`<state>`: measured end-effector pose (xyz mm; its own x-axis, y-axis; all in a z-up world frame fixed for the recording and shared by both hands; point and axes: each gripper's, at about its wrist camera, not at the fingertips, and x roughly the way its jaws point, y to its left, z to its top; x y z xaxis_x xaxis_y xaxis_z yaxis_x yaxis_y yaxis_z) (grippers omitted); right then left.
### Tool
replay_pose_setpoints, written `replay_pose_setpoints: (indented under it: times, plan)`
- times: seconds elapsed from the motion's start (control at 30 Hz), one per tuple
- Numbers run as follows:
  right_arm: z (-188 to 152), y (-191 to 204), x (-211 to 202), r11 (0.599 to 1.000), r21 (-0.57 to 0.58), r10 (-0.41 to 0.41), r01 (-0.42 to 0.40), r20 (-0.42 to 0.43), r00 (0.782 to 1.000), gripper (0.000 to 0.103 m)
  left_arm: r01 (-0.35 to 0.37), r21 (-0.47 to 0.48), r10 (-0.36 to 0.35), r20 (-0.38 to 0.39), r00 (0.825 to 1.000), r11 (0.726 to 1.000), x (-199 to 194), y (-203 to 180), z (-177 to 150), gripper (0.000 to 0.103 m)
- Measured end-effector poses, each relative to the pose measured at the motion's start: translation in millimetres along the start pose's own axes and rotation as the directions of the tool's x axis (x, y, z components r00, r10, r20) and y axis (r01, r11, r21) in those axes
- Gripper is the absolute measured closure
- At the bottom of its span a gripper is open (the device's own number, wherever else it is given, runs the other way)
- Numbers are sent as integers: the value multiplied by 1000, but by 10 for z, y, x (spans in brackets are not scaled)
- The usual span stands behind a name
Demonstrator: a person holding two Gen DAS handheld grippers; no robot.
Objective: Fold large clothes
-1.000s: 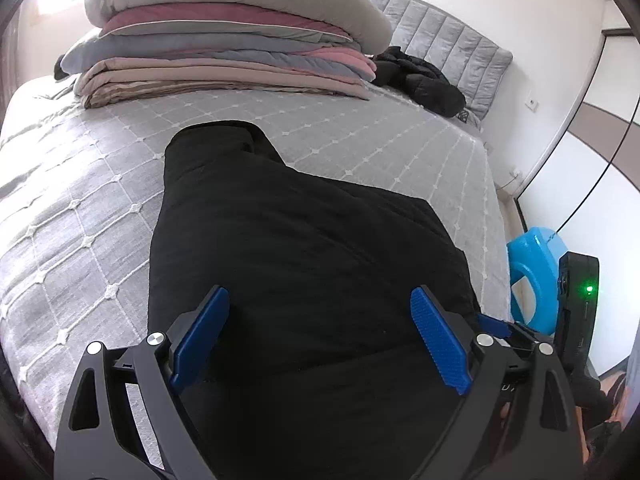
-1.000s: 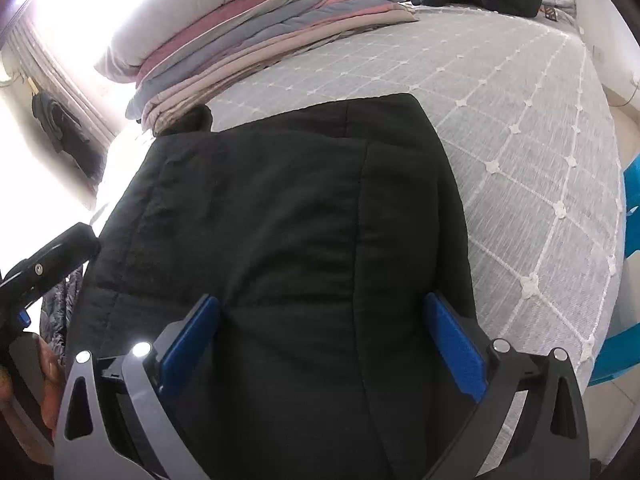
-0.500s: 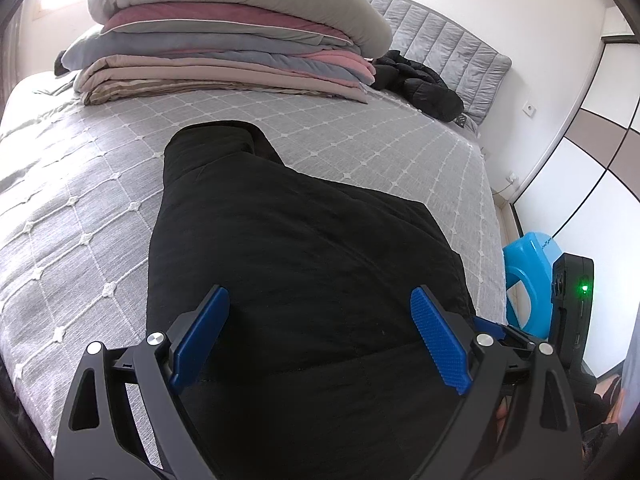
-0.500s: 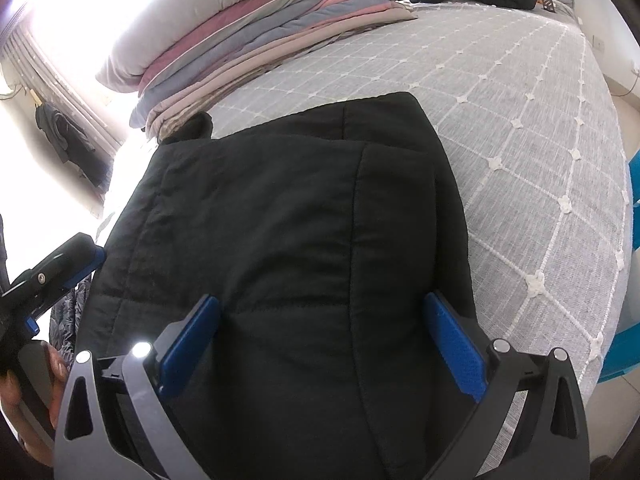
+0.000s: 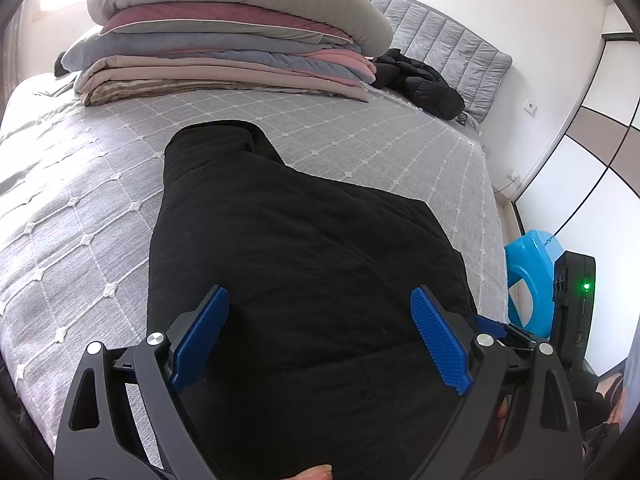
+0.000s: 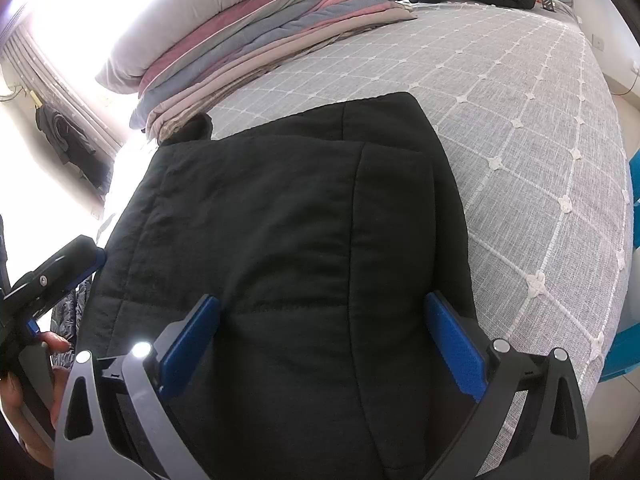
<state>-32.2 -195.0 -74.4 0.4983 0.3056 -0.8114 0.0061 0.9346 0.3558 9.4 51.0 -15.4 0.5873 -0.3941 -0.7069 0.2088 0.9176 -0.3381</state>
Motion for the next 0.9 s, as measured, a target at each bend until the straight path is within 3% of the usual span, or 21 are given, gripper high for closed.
replay_pose_setpoints:
  times: [0.7, 0.8, 0.9]
  plan:
    - [9, 0, -42, 1000, -2, -1, 1, -4, 1000, 6, 1, -5, -1, 5, 1000, 1000, -23, -6, -1, 14]
    - [16, 84, -269, 999, -33, -19, 23, 100, 995, 6, -7, -36, 8, 39, 999, 999, -130, 61, 16, 14]
    - [39, 330, -612, 987, -145, -21, 64, 281, 959, 6, 22, -98, -16, 56, 998, 995, -208, 199, 36, 12]
